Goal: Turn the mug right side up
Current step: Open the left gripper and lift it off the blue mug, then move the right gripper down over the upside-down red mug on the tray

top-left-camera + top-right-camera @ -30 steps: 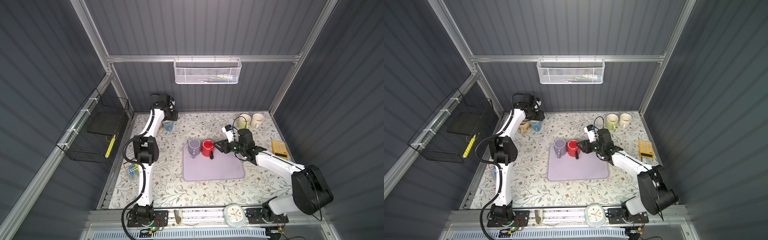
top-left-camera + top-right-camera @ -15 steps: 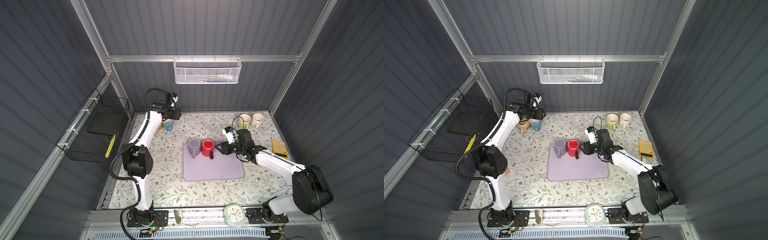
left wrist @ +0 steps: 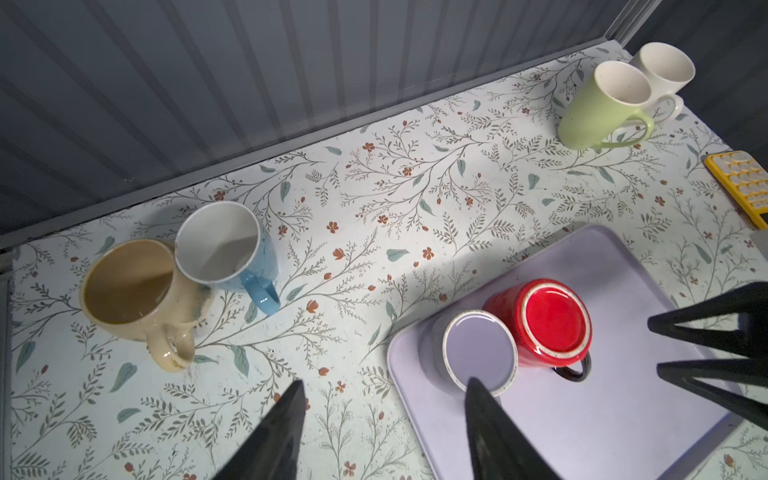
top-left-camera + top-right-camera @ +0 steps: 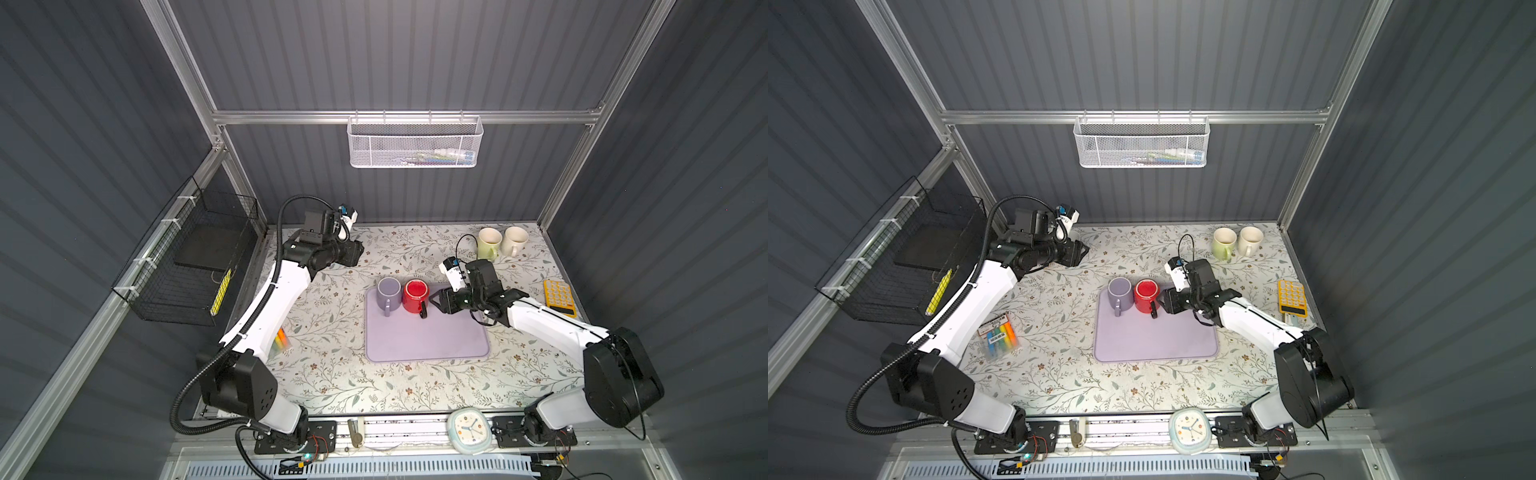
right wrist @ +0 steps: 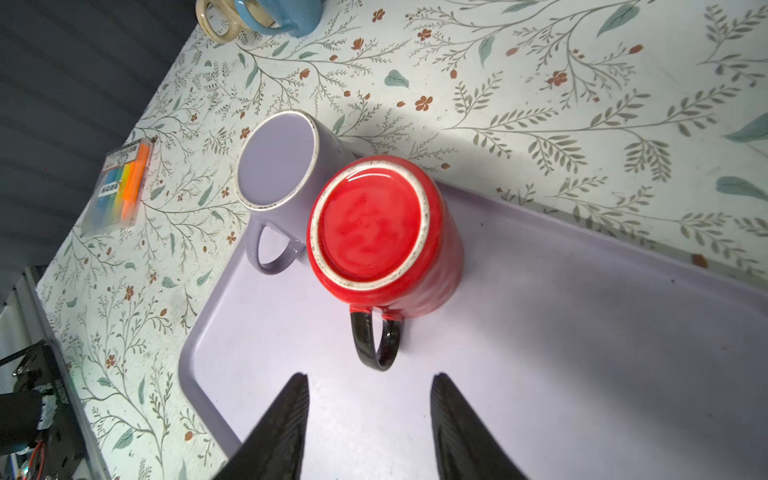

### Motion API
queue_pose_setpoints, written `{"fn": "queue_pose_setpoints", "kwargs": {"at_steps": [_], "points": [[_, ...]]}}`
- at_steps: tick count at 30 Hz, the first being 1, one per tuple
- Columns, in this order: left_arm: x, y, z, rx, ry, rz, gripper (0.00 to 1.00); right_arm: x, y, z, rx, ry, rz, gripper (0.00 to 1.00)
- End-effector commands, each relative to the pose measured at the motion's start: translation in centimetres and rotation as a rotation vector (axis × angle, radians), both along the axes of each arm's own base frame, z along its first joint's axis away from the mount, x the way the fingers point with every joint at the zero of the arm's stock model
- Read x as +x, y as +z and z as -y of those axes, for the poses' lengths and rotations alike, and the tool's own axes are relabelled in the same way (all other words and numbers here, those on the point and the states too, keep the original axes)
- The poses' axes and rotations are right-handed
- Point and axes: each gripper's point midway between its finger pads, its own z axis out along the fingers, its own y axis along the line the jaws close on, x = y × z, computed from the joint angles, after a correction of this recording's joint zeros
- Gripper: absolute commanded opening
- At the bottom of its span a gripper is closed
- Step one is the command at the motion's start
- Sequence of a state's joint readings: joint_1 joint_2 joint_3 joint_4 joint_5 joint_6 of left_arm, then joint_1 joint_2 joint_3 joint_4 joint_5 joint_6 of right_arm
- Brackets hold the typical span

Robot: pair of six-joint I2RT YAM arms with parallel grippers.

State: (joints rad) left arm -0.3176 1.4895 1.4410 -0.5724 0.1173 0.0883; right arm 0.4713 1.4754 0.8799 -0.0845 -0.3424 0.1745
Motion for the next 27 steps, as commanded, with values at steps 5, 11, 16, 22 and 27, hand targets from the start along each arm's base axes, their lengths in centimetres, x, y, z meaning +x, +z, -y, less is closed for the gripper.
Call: {"fn": "queue_pose_setpoints", "kwargs": {"at_steps": [5,11,16,22,27], "points": [[-3.5,-1.5,0.0,-0.031,-0.049,0.056,0.62,-0.2,-2.0,-1.1,-0.101,0.014,-0.029,0.5],[-4.1,-3.1,0.4,-0.053,-0.072,0.033,0.62,0.1,-3.0,-2.5,-0.163,0.031,-0.038,0.51],[-4.5,-3.5,0.7,-0.069,-0.09,0.027,0.62,0.4,-4.0,-2.8,-0.194,0.015,-0.056,0.51],[-4.8,-3.4,0.9,-0.087,-0.096,0.039,0.62,0.5,-5.4,-3.0,-0.265,0.013,-0.07,0.51],[-4.9,-3.6,1.2,-0.099,-0.11,0.035,0.62,0.7,-6.1,-3.4,-0.295,0.017,-0.077,0.51]]}}
